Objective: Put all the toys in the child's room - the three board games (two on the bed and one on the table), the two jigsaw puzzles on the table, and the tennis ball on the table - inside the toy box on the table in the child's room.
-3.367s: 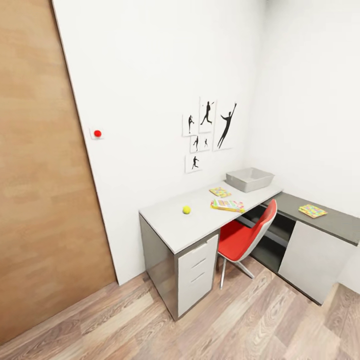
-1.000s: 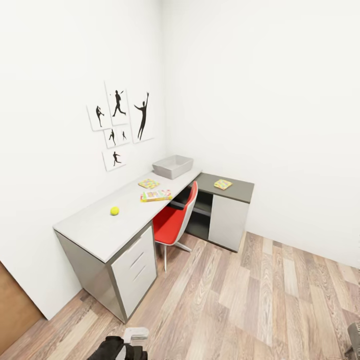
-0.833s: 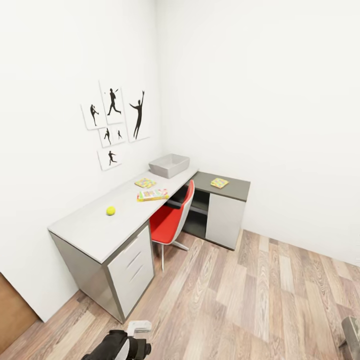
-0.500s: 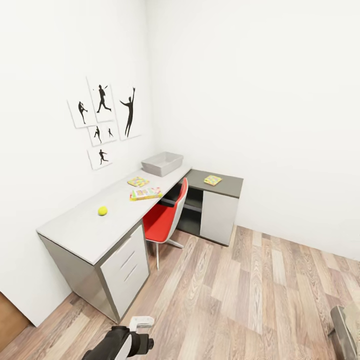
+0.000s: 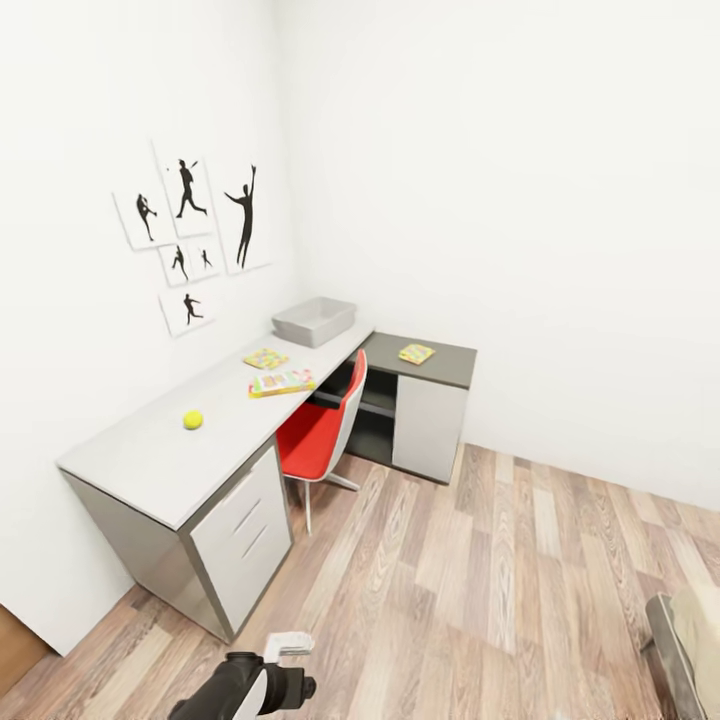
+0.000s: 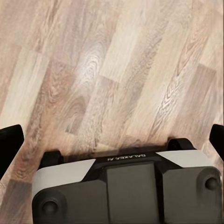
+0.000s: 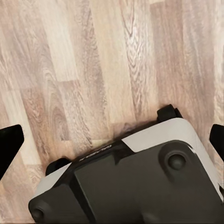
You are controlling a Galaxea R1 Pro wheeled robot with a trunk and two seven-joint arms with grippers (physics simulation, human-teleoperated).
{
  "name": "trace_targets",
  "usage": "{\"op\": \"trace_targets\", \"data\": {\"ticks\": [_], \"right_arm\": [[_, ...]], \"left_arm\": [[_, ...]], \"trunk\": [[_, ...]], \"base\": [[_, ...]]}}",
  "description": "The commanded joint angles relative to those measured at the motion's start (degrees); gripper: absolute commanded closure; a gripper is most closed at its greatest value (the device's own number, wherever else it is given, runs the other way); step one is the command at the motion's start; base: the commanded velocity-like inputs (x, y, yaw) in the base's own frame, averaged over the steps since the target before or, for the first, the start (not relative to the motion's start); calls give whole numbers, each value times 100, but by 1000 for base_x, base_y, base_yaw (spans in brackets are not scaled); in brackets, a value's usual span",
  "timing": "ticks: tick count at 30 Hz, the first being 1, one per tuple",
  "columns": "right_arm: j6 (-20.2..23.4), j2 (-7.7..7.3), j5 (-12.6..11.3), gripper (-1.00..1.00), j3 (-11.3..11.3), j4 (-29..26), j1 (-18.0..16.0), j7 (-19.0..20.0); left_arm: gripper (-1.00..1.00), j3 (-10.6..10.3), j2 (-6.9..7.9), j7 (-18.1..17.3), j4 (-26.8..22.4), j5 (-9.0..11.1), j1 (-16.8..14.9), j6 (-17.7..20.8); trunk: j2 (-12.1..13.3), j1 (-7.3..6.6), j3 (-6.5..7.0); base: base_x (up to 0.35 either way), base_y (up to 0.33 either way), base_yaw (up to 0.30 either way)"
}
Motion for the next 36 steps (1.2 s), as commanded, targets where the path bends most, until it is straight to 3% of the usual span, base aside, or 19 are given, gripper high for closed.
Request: {"op": "trace_targets", "data": {"ticks": [1,19,36], "right_arm": [[24,0,-6,-100,4,-4,-4,50],[-36,20,14,-100,21,-4,-4,173],[-63,41,19,-100,22,-4,-4,176]], "left_arm": [[-100,5,-2,-37,-12,-1,-2,27],[-100,-20,-4,-125,-11,-7,-2,-8],[-100,-35,-7,-127,-11,-7,-2,-9]], "trunk": [[-13,3,-20],[-13,3,-124],[-13,3,-214]], "base": [[0,0,-120],[-7,6,-212],[-57,116,-241]]}}
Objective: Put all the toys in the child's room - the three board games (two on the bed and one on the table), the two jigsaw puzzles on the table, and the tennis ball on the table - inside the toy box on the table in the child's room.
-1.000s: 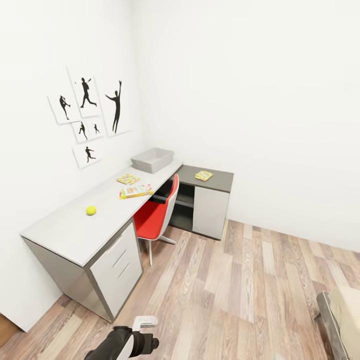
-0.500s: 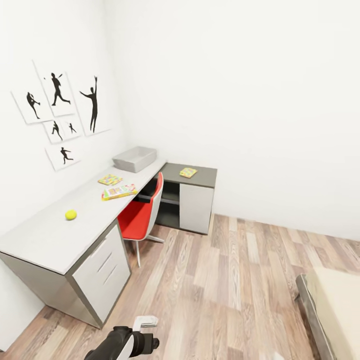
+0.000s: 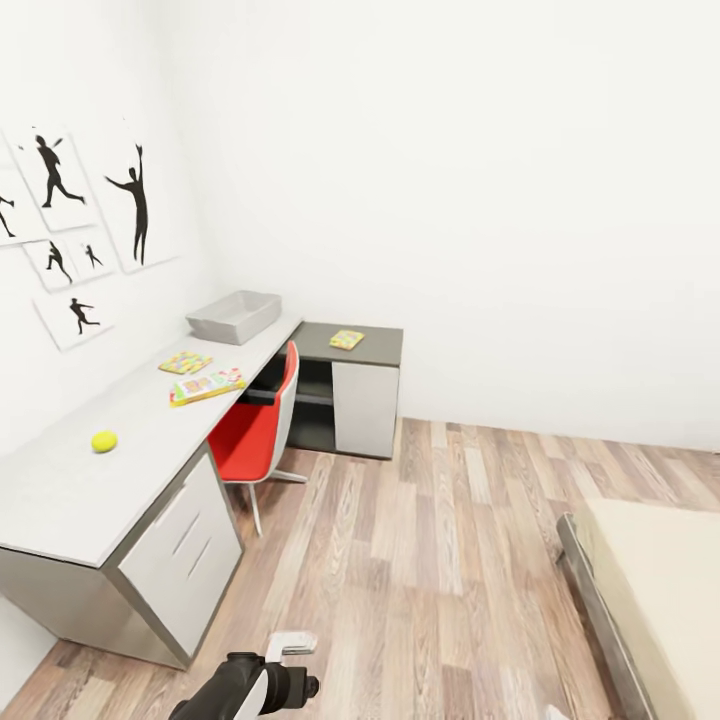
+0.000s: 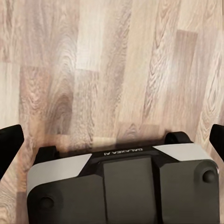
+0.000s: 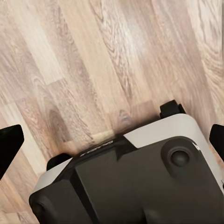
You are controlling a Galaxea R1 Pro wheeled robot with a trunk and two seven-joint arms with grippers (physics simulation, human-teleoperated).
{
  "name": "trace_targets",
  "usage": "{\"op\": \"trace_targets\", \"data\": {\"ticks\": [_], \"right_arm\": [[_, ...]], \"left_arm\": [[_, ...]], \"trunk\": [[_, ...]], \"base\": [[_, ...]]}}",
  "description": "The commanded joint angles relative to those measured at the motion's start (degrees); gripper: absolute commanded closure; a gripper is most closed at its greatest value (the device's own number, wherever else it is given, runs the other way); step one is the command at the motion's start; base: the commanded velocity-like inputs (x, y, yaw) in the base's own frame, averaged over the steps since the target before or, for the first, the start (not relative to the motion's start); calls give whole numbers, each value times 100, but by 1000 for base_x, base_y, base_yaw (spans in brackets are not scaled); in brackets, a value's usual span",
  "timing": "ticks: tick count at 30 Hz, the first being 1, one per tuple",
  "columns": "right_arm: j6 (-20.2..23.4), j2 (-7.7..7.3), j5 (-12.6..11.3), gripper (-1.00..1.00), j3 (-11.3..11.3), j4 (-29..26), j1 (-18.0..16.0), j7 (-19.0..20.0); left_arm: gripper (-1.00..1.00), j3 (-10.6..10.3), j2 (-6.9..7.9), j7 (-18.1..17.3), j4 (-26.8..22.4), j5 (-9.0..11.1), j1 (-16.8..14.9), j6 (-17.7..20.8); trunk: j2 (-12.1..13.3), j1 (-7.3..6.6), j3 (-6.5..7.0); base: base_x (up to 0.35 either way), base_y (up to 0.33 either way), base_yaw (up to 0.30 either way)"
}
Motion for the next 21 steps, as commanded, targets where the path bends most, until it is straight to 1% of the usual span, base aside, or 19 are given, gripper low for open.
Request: {"op": "trace_targets", "data": {"ticks": [1,6,15,21], "right_arm": [[27,0,-16,-100,2,-3,-5,11],[26,7,-11,-100,2,-3,-5,11],[26,8,-7,-100,2,-3,-5,11],[26,8,-8,-100,2,-3,-5,11]], "left_arm": [[-100,3,0,-13,-13,2,-1,35],[-100,3,5,-13,-13,2,-1,40],[-100,4,8,-13,-13,2,-1,43],[-100,-4,2,-13,-13,2,-1,43]], "trunk": [[-12,3,-17],[-12,3,-44],[-12,3,-91],[-12,3,-123]], "base": [[-11,31,-242],[-42,112,-242],[-35,218,-243],[-5,80,-245]]}}
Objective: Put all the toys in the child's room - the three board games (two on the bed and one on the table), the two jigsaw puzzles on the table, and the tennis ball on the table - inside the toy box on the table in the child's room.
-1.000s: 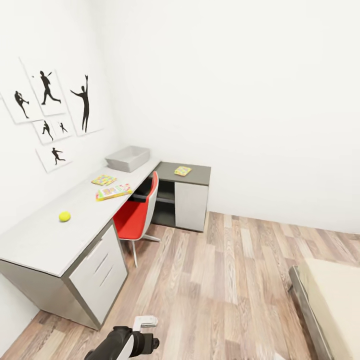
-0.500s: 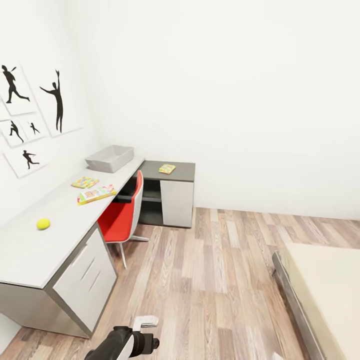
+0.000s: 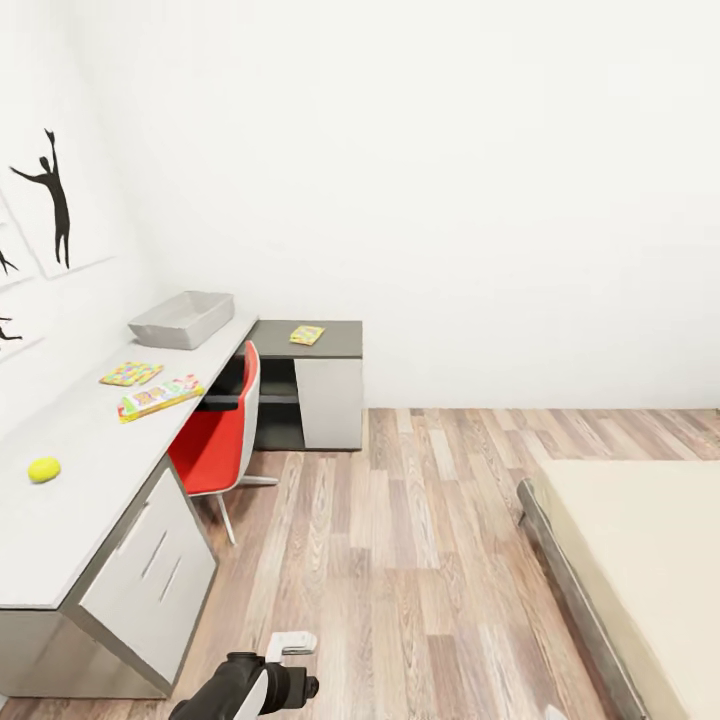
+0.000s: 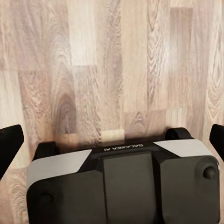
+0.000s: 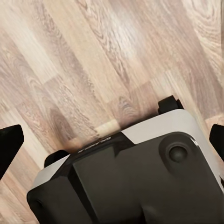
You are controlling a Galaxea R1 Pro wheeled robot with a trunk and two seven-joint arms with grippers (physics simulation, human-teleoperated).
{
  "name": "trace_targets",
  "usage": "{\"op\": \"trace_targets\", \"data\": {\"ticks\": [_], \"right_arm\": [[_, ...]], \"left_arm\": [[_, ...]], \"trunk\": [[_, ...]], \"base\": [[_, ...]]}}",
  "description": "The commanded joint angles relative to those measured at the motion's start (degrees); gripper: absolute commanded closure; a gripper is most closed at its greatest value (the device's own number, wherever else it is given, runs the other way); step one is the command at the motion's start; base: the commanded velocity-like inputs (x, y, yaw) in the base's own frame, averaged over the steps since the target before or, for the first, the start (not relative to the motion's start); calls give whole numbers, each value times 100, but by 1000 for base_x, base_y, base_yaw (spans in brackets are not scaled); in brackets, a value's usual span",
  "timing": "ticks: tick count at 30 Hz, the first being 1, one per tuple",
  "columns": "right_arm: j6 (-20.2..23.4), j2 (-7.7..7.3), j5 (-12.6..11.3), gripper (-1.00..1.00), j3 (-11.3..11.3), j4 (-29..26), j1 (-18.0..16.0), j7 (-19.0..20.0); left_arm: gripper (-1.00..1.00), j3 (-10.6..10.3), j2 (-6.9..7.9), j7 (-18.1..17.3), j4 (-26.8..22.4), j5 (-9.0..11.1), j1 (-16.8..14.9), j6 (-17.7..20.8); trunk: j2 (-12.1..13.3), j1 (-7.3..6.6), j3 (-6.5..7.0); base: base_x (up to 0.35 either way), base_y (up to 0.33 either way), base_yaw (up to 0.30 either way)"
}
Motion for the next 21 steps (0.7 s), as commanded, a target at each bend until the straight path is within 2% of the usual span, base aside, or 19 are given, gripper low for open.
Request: {"op": "trace_targets", "data": {"ticks": [1,21], "right_arm": [[27,-2,-15,-100,2,-3,-5,11],[18,-7,-14,-100,2,-3,-5,11]], "left_arm": [[-100,2,0,-13,-13,1,-1,35],[-100,-9,6,-13,-13,1,-1,35]], "trunk": [[-12,3,-17],[-12,3,-120]], "base": [[-2,34,-245],[0,7,-246]]}}
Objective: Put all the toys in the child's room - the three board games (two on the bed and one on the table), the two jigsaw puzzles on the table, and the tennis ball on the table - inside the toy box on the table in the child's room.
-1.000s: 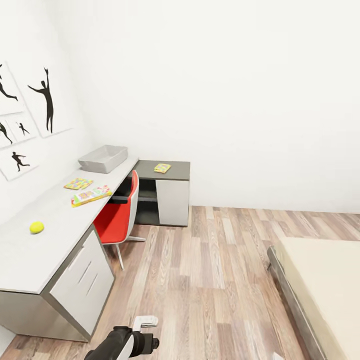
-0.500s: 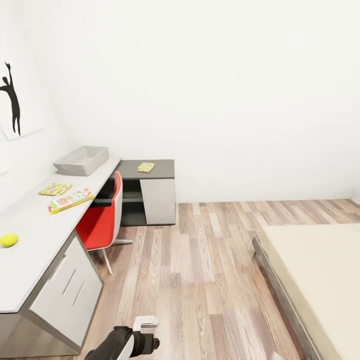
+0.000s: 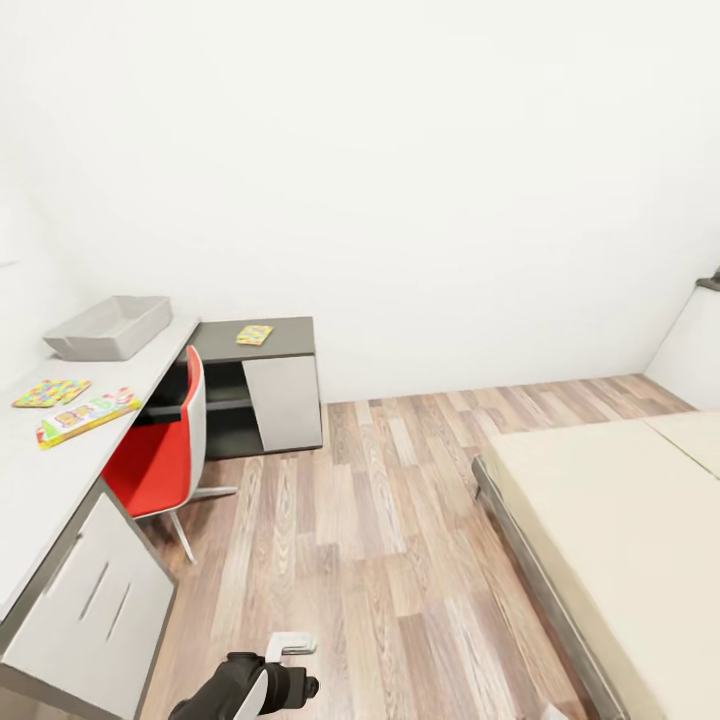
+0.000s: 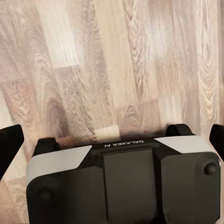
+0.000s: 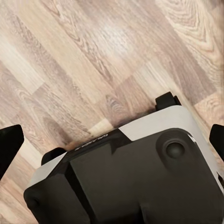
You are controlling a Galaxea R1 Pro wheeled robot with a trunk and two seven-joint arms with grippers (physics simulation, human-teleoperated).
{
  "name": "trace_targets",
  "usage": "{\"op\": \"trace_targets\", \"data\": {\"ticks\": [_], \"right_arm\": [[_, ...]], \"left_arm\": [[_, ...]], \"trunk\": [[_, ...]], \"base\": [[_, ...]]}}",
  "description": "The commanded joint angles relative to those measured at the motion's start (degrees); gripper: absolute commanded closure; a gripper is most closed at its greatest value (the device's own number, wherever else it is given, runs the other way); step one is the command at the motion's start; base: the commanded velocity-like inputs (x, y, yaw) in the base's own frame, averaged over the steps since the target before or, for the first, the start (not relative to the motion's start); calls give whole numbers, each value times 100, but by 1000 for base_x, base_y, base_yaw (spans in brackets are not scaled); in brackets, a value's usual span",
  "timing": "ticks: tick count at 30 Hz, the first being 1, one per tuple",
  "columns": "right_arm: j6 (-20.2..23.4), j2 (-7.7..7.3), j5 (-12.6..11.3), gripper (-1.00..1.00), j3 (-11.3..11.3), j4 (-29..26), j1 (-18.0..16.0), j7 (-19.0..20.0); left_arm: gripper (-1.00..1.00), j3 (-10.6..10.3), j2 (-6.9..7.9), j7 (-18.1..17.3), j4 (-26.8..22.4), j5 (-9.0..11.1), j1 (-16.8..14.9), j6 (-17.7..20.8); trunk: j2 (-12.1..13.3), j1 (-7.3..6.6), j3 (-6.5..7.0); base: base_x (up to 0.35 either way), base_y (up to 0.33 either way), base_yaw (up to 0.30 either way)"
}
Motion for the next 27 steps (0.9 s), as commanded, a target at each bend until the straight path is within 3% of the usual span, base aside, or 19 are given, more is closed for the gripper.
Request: {"op": "trace_targets", "data": {"ticks": [1,27], "right_arm": [[27,-1,-16,-100,2,-3,-4,11],[27,19,-16,-100,2,-3,-4,11]], "left_arm": [[-100,3,1,-12,-13,2,-1,35],[-100,6,1,-12,-13,2,-1,35]], "trunk": [[-12,3,-17],[-12,3,-149]], "base": [[0,6,-246],[0,42,-246]]}}
